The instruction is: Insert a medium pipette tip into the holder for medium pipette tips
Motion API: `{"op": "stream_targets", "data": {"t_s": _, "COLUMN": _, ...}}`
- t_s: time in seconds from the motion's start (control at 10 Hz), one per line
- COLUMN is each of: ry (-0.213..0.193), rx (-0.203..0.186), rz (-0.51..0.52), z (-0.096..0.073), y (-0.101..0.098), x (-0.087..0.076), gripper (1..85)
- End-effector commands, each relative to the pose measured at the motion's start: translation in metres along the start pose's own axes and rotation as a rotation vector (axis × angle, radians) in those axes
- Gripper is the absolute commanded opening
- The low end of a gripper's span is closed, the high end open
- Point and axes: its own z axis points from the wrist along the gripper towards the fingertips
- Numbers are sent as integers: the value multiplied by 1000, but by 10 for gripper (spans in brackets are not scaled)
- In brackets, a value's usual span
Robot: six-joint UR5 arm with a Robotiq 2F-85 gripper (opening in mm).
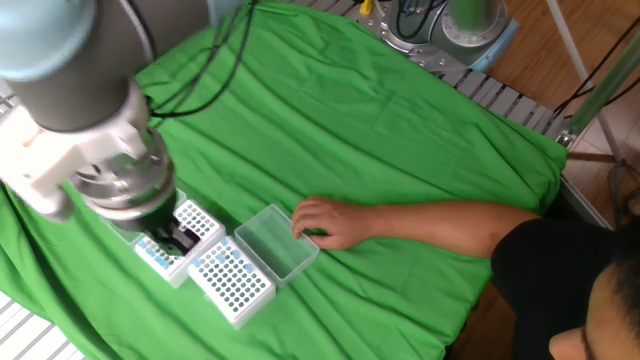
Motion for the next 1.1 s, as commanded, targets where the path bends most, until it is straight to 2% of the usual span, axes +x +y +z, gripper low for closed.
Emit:
{"op": "stream_targets", "data": {"t_s": 0.0, "ry": -1, "rx": 24, "rz": -68, "z": -14, "y": -29, "x": -5, "gripper": 10}}
{"op": "stream_targets", "data": {"t_s": 0.4, "ry": -14, "rx": 17, "rz": -95, "z": -4, "y": -44, "x": -5, "gripper": 10}}
{"op": "stream_targets", "data": {"t_s": 0.7, "ry": -34, "rx": 0, "rz": -110, "z": 5, "y": -47, "x": -7, "gripper": 10}}
{"op": "stream_targets", "data": {"t_s": 1.0, "ry": -52, "rx": 8, "rz": -117, "z": 18, "y": -51, "x": -15, "gripper": 10}}
